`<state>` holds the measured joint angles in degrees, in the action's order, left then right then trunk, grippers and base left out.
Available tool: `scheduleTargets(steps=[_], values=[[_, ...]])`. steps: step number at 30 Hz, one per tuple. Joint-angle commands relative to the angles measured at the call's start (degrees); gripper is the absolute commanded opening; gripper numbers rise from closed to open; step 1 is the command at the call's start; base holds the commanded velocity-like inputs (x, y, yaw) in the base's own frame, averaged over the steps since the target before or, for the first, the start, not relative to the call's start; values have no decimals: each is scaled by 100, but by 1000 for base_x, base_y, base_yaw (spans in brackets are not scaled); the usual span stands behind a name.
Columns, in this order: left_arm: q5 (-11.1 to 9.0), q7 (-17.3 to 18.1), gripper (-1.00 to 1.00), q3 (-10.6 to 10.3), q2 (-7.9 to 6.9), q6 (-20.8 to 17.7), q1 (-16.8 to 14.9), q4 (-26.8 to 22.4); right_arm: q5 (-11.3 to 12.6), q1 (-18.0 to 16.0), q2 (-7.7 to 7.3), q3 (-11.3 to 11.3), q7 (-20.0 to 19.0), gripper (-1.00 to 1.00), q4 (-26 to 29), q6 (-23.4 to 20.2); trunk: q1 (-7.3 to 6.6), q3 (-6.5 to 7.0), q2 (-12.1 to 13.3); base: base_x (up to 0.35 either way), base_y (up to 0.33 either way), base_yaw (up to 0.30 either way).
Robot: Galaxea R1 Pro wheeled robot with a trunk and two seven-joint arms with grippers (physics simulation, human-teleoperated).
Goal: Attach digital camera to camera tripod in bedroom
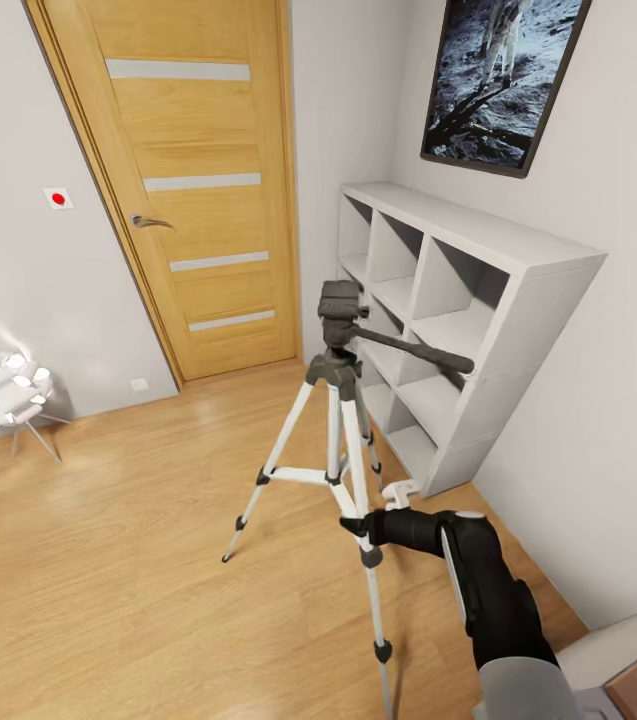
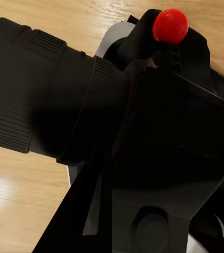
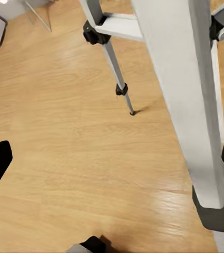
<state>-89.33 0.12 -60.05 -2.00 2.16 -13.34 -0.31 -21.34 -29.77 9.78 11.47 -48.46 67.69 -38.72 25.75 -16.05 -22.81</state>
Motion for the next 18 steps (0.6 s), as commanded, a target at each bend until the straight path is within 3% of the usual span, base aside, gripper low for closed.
scheduleTargets(steps=[1,7,18], values=[[-39,-17,-100,-49,-2,12,-2,-4,-50,-8,11,21,15,100,-13,33,3,-10,-10,0,0,0],[-37,-17,-100,-50,-2,12,-2,-4,-43,-12,15,22,554,100,-59,272,3,-10,-10,0,0,0],[-38,-19,-100,-51,0,12,-2,-4,-45,-11,22,5,625,100,164,470,3,-10,-10,0,0,0]])
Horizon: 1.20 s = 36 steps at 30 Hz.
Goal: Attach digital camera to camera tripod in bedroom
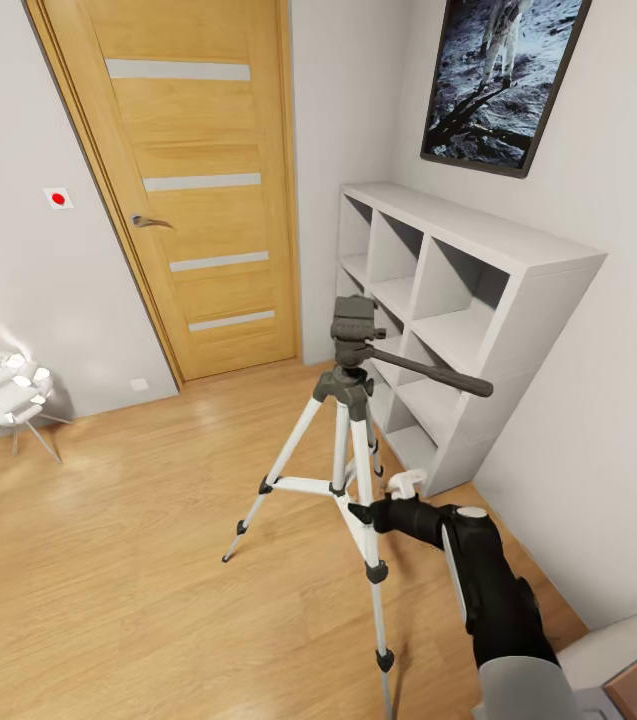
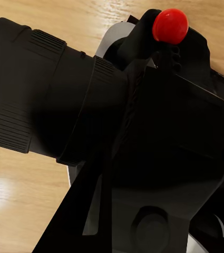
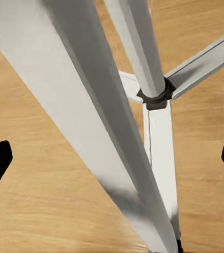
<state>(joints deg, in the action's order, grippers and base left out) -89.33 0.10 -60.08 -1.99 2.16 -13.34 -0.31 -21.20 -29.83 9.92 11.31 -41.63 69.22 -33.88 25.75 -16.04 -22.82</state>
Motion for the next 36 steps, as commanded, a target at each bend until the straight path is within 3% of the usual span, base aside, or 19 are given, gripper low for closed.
scheduleTargets(steps=[1,4,5,9,14,25,36], values=[[-38,-18,-100,-48,-2,12,-2,-4,-59,-6,8,17,-60,100,75,-16,3,-10,-10,0,0,0],[-37,-16,-100,-48,-1,12,-2,-4,-56,-6,8,-15,-68,100,421,-20,3,-10,-10,0,0,0],[-39,-16,-100,-47,-3,12,-2,-4,-58,-6,8,-225,-64,100,734,-26,3,-10,-10,0,0,0],[-39,-17,-100,-45,-3,12,-2,-4,-59,-6,8,-474,-32,100,877,-30,3,-10,-10,0,0,0],[-38,-15,-100,-47,-3,12,-2,-4,-39,-14,8,-602,18,100,855,-63,3,-10,-10,0,0,0],[-40,-14,-100,-48,-3,12,-2,-4,-53,-715,8,-621,505,100,714,-431,3,-10,-10,0,0,0],[-35,-13,-100,-48,-3,12,-2,-4,-58,-793,8,-621,540,100,690,-510,3,-10,-10,0,0,0]])
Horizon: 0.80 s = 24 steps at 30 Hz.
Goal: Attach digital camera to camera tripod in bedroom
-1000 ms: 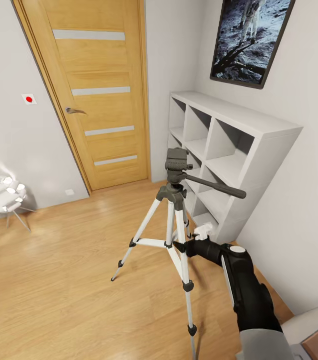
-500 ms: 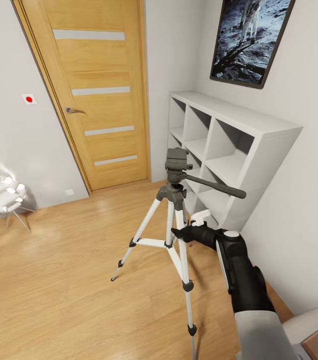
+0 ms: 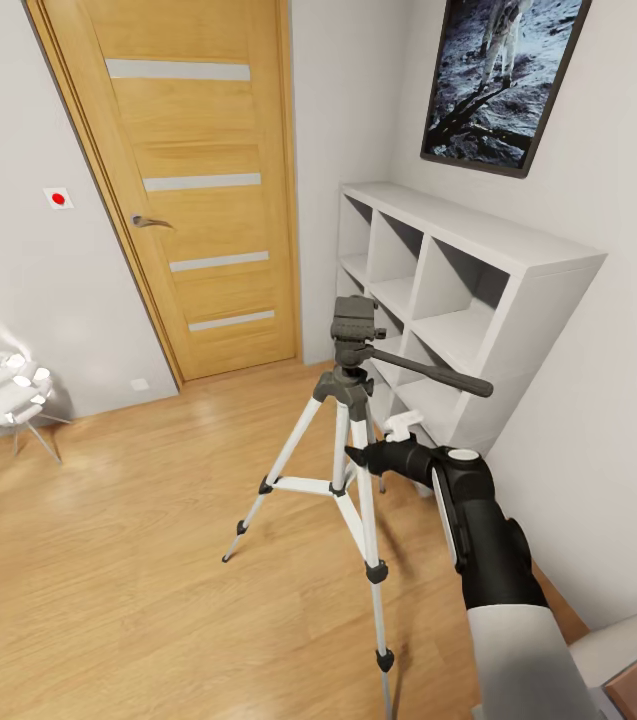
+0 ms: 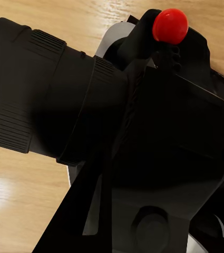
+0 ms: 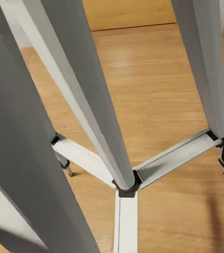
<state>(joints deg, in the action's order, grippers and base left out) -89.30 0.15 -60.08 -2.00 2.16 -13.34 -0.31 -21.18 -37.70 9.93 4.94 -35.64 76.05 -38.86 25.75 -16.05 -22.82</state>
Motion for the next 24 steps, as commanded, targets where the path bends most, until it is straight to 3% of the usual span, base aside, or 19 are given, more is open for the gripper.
scheduleTargets(steps=[1,4,5,24], values=[[-39,-19,-100,-48,-2,12,-2,-4,-60,-6,7,13,-60,100,14,-13,3,-10,-10,0,0,0],[-42,-18,-100,-48,-2,12,-2,-4,-61,-8,7,-1,-65,100,30,-15,3,-10,-10,0,0,0],[-40,-18,-100,-48,-2,12,-2,-4,-61,-9,7,-5,-69,-100,34,-16,3,-10,-10,0,0,0],[-21,-17,-100,-50,-2,12,-2,-15,-58,36,7,11,-84,-100,-64,71,3,-10,-10,0,0,0]])
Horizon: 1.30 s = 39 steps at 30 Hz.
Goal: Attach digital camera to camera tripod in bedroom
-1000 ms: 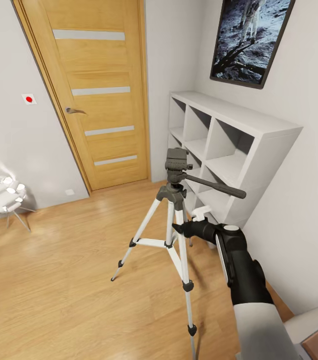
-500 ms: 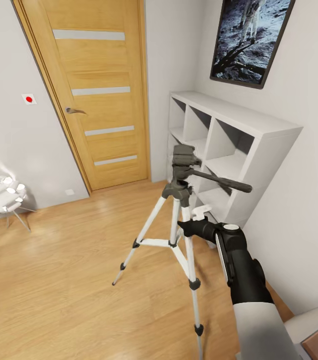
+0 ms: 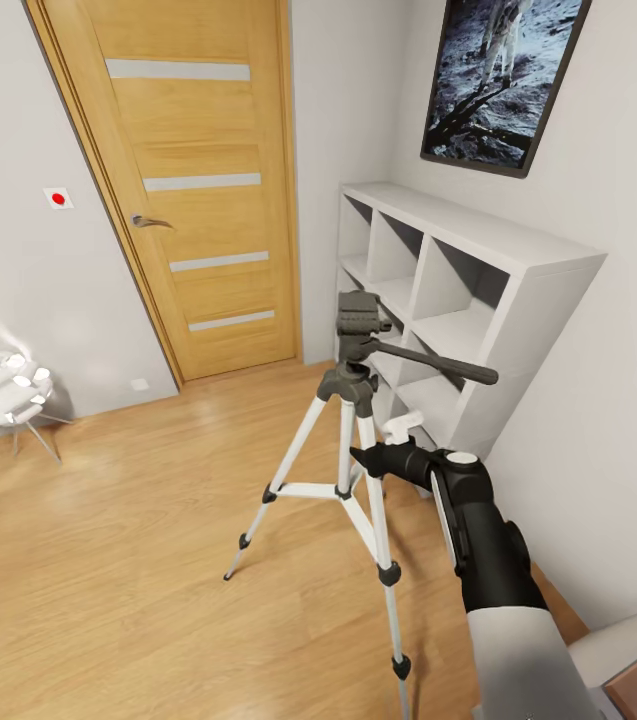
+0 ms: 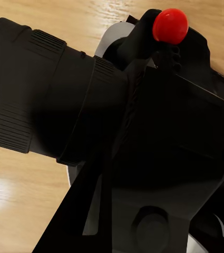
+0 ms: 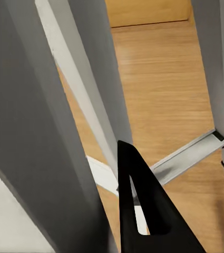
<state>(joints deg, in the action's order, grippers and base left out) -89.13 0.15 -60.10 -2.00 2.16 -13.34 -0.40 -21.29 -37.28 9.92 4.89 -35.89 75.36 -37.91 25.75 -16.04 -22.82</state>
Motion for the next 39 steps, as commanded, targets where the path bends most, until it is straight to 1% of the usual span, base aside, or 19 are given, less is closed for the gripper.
scheduleTargets(steps=[1,7,12,13,15,18,19,21,25,28,29,31,33,34,35,36,37,38,39], values=[[-4,-10,-100,-64,-4,14,-2,-21,-63,-26,8,19,-59,-100,10,-16,3,-10,-10,0,0,0],[52,-5,-100,-117,-39,-77,-14,-122,-66,-49,8,22,-81,-100,19,1,3,-10,-10,0,0,0],[353,-6,-100,-124,-134,-654,-93,-184,-98,-51,8,21,-73,-100,8,-5,3,-10,-10,0,0,0],[421,-6,-100,-125,-150,-875,-181,-197,-105,-51,8,21,-71,-100,9,-5,3,-10,-10,0,0,0],[515,-6,-100,-125,-172,-1266,-618,-222,-116,-51,8,24,-69,-100,9,-6,3,-10,-10,0,0,0],[554,-6,-100,-125,-180,-1597,-1126,-235,-99,-51,8,26,-65,-100,5,-3,3,-10,-10,0,0,0],[564,-6,-100,-125,-183,-1771,-1412,-245,-88,-51,8,27,-63,-100,2,-2,3,-10,-10,0,0,0],[570,-6,-100,-125,-179,-1961,-1712,-265,-83,-51,8,28,-58,-100,-3,-1,3,-10,-10,0,0,0],[579,-6,-100,-120,-179,-2672,-2697,-459,-113,51,8,31,-55,-100,15,5,3,-10,-10,0,0,0],[580,-16,-100,-118,-213,-2942,-3313,-539,-114,195,8,39,-62,-100,36,23,3,-10,-10,0,0,0],[578,-19,-100,-116,-255,-3061,-3654,-568,-107,243,8,42,-65,-100,31,28,3,-10,-10,0,0,0],[576,-21,-100,-113,-299,-3213,-4010,-593,-106,273,8,44,-61,-100,35,32,3,-10,-10,0,0,0],[570,-21,-100,-110,-343,-3530,-4563,-614,-109,299,8,45,-60,-100,64,35,3,-10,-10,0,0,0],[568,-22,-100,-108,-357,-3765,-4932,-622,-110,309,8,48,-60,-100,78,34,3,-10,-10,0,0,0],[567,-24,-100,-106,-360,-3873,-5113,-625,-110,313,8,49,-60,-100,81,33,3,-10,-10,0,0,0],[531,-672,-100,-79,-324,-4519,-7491,-1166,-104,327,8,64,-59,-100,43,31,3,-10,-10,0,0,0],[530,-870,-100,-77,-314,-4629,-7765,-1299,-103,327,8,64,-59,-100,35,34,3,-10,-10,0,0,0],[530,-994,-100,-76,-304,-4691,-7901,-1367,-103,327,8,64,-57,-100,31,34,3,-10,-10,0,0,0],[526,-1287,-100,-70,-281,-4810,-8178,-1501,-103,327,8,64,-55,-100,25,36,3,-10,-10,0,0,0]])
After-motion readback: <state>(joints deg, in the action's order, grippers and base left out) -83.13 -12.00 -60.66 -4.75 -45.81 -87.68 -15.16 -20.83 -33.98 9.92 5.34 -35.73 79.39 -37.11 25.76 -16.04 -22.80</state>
